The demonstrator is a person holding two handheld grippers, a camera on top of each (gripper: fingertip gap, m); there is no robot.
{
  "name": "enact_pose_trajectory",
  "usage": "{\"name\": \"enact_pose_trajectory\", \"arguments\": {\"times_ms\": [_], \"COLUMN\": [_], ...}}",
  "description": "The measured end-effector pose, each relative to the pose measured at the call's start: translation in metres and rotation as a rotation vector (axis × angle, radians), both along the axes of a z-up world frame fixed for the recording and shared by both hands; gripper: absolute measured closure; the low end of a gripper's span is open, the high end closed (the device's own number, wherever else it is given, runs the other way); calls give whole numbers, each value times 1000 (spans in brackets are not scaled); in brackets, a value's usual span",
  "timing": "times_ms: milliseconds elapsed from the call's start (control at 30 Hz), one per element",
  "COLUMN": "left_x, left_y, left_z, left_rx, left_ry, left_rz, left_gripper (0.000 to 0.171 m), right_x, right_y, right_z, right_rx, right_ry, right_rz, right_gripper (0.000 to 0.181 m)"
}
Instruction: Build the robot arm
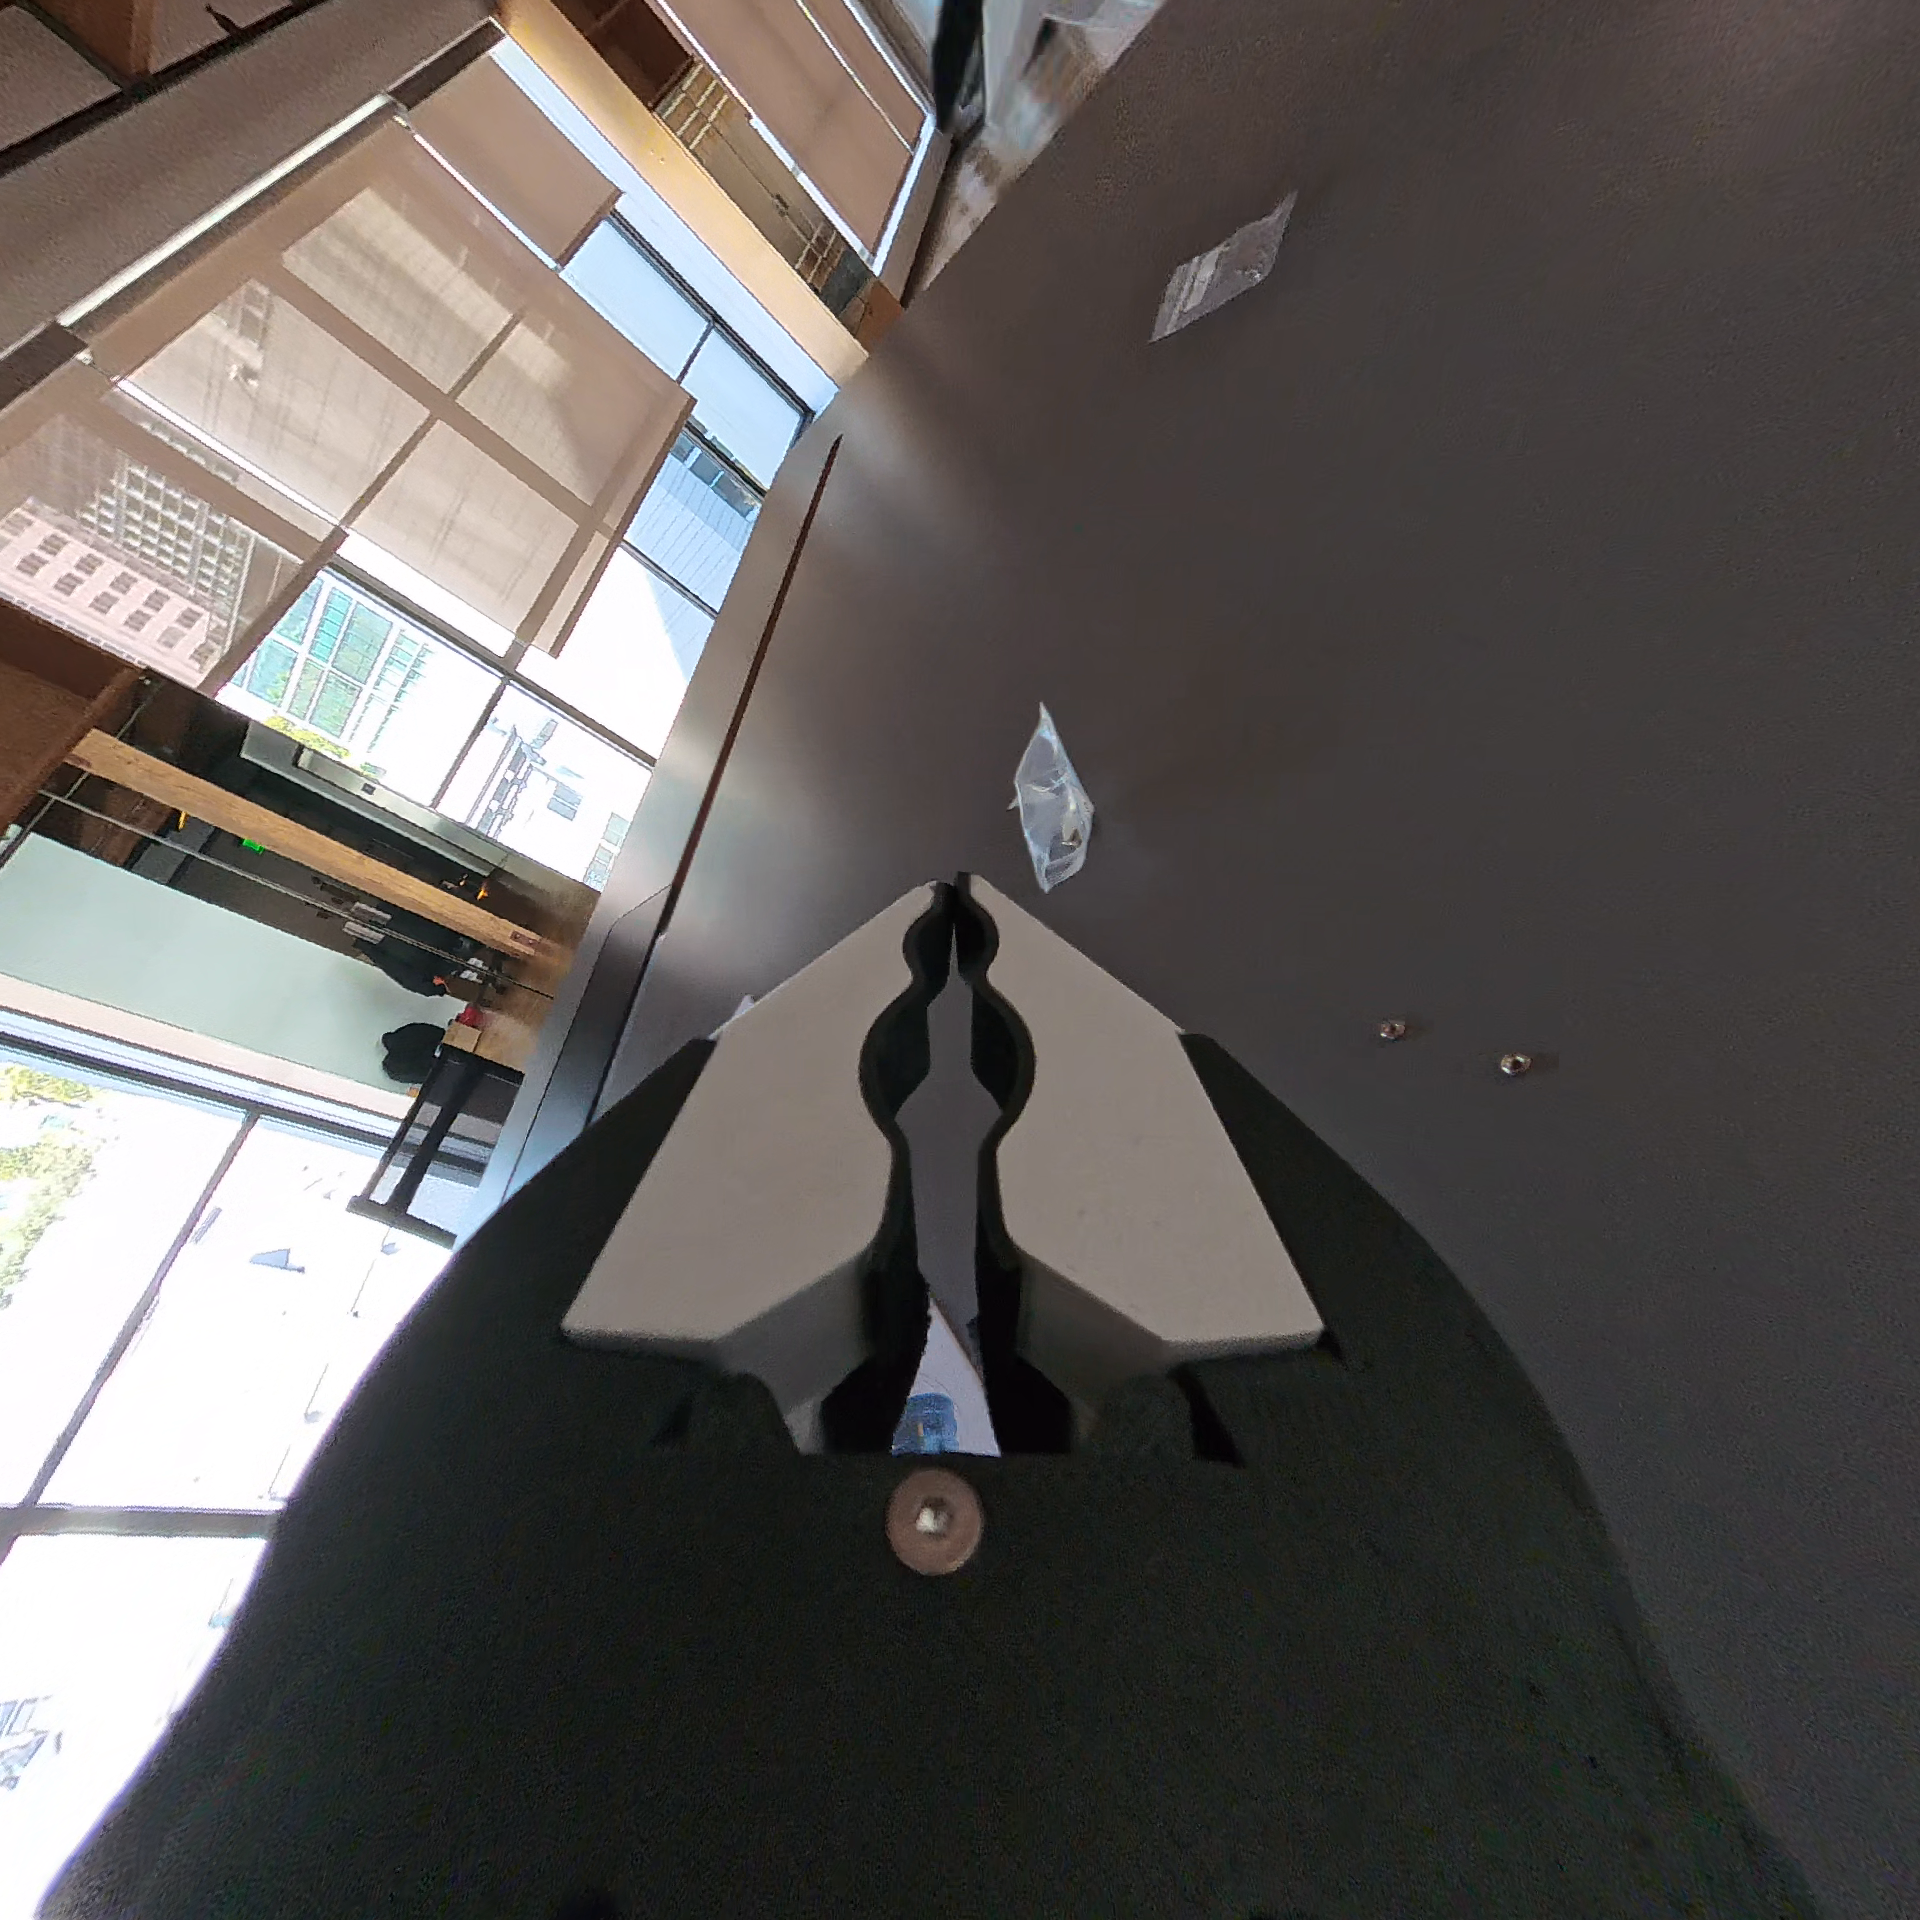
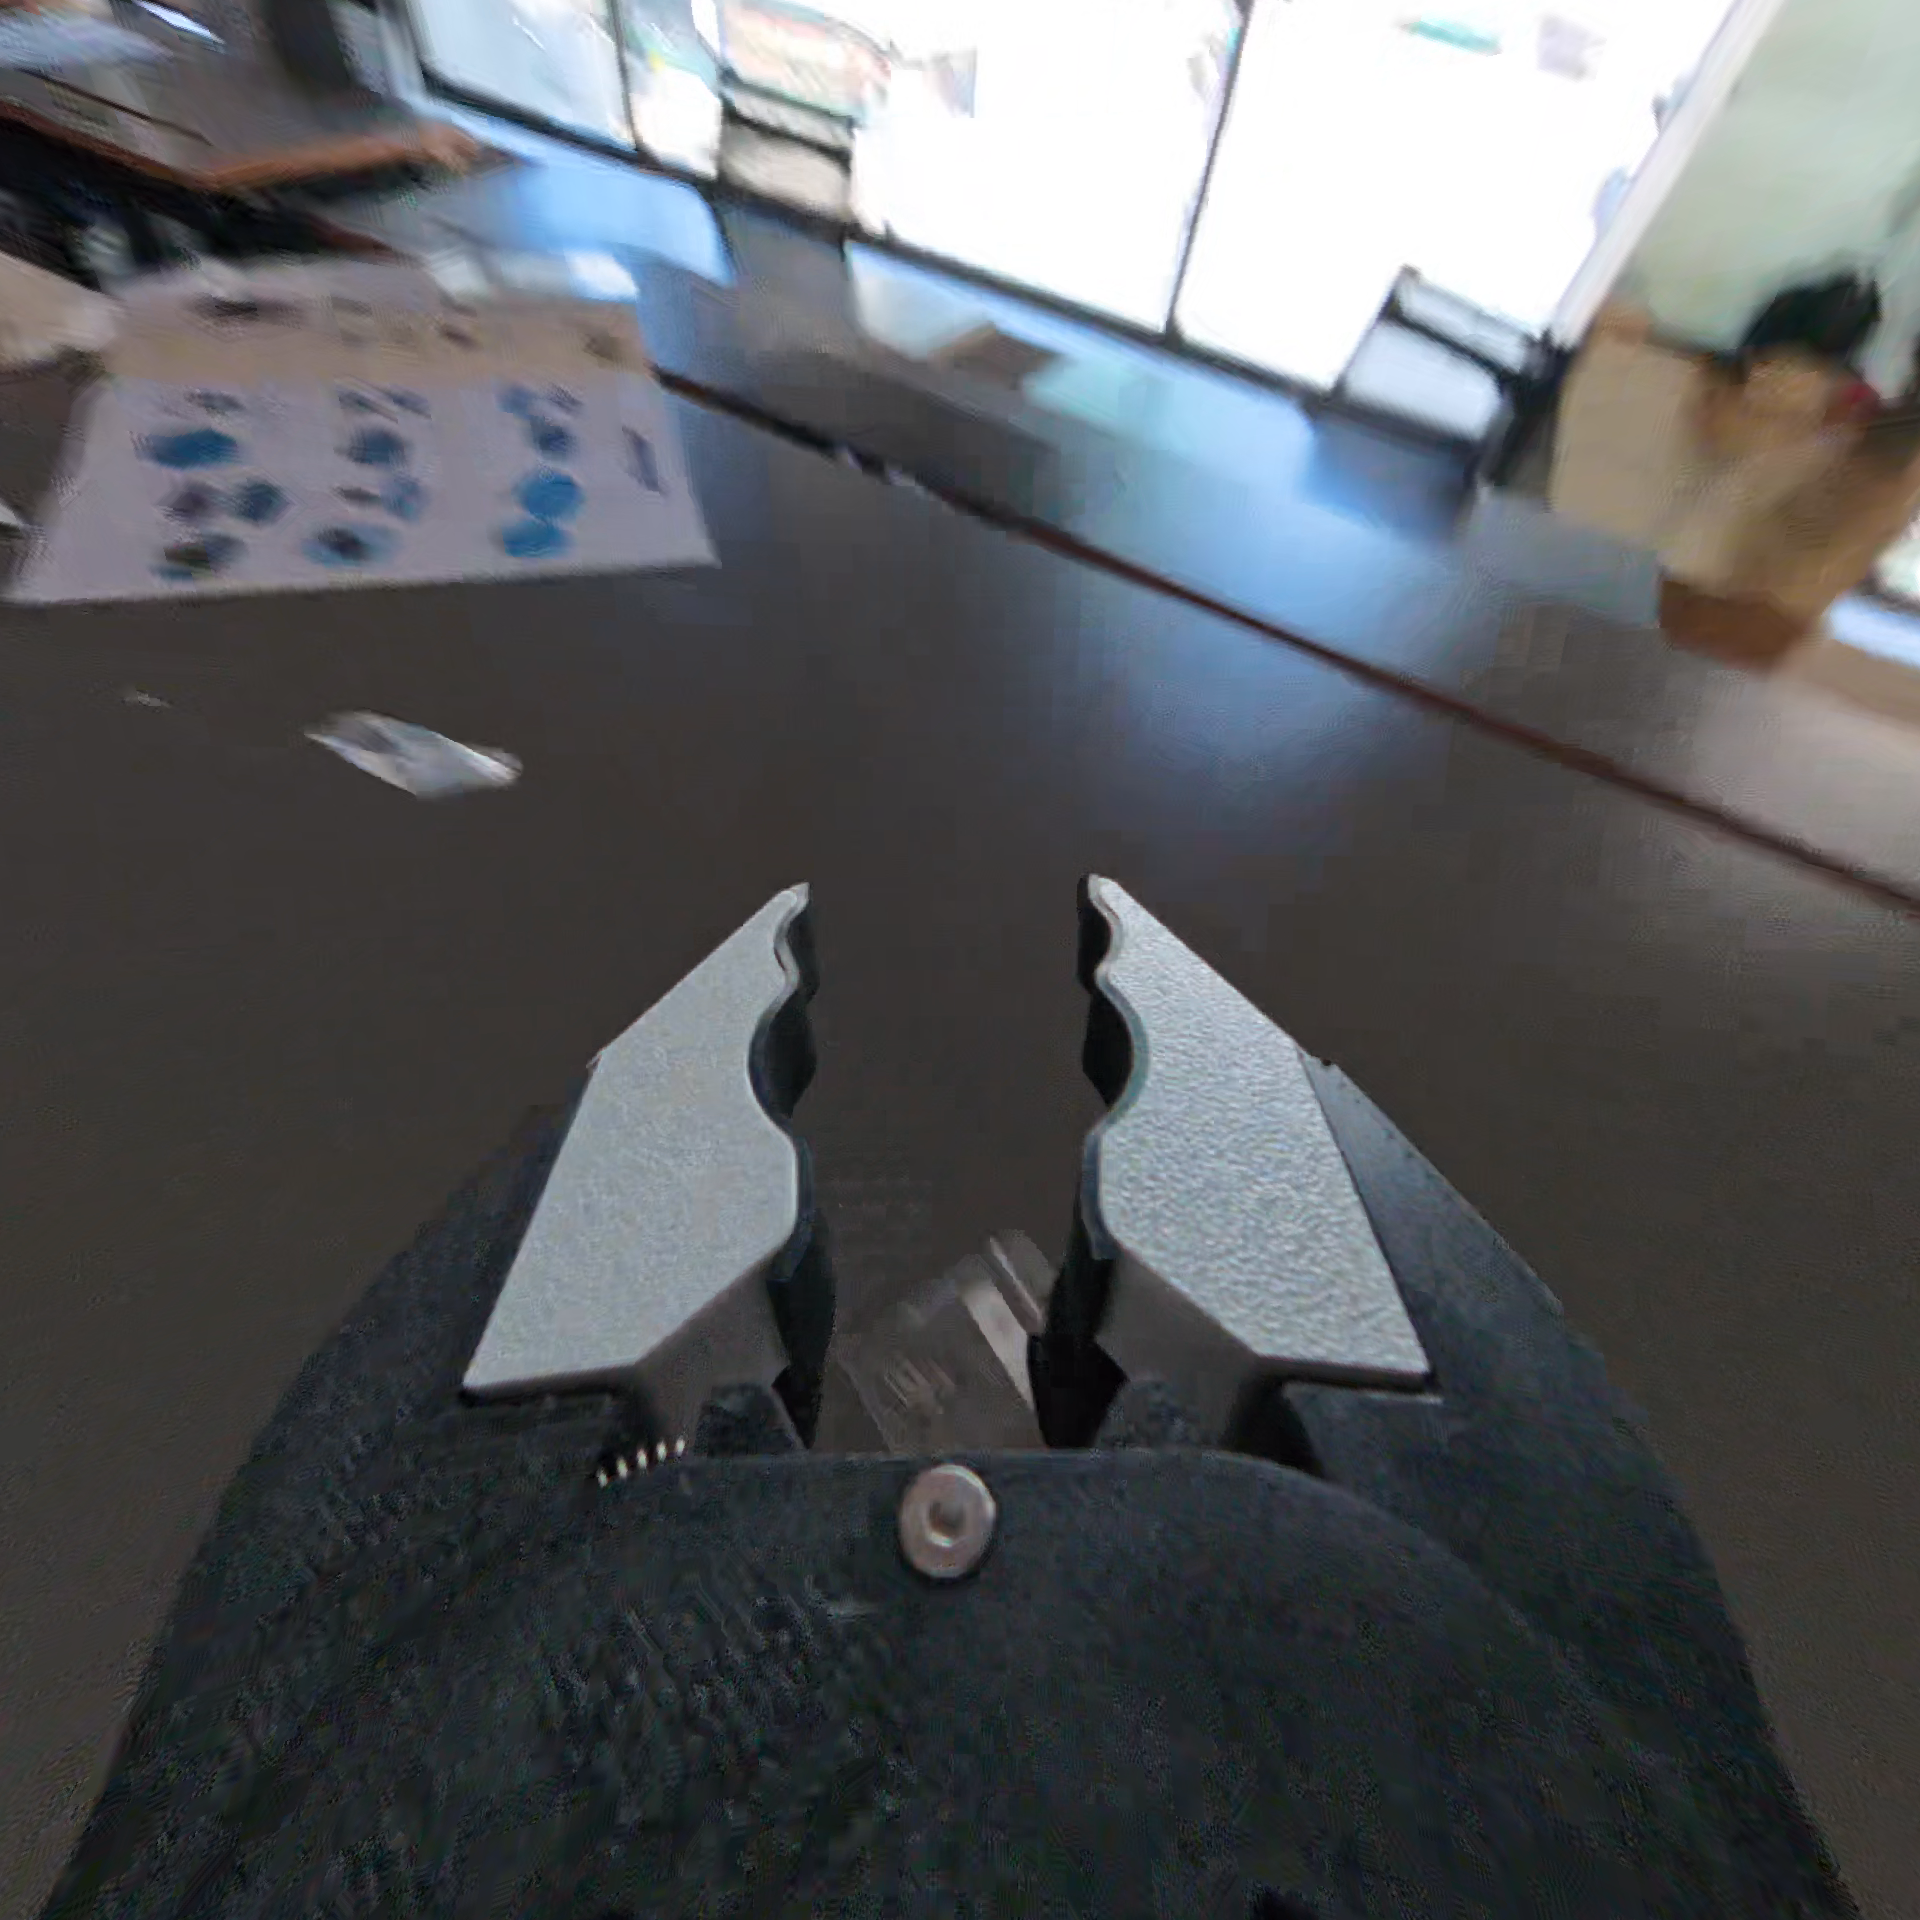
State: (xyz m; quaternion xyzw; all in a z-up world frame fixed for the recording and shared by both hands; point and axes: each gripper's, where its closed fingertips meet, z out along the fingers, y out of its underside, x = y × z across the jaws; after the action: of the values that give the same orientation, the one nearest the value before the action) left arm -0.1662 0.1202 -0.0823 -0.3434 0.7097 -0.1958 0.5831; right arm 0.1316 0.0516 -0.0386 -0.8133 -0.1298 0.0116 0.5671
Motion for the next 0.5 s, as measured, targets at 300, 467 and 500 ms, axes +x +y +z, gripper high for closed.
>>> {"name": "enact_pose_trajectory", "arguments": {"times_ms": [300,467,500], "left_x": [-5,-5,-4], "left_y": [22,21,21], "left_z": [-8,-10,-10], "left_rx": [-25,6,8], "left_ry": [28,40,40], "left_rz": [79,74,74], "left_gripper": [171,171,171], "right_x": [-228,-225,-223], "right_y": [50,72,78], "right_z": [-67,-95,-93], "right_rx": [-198,-168,-140], "right_ry": [-565,-890,-938], "right_rz": [615,576,547], "right_gripper": [143,145,148]}}
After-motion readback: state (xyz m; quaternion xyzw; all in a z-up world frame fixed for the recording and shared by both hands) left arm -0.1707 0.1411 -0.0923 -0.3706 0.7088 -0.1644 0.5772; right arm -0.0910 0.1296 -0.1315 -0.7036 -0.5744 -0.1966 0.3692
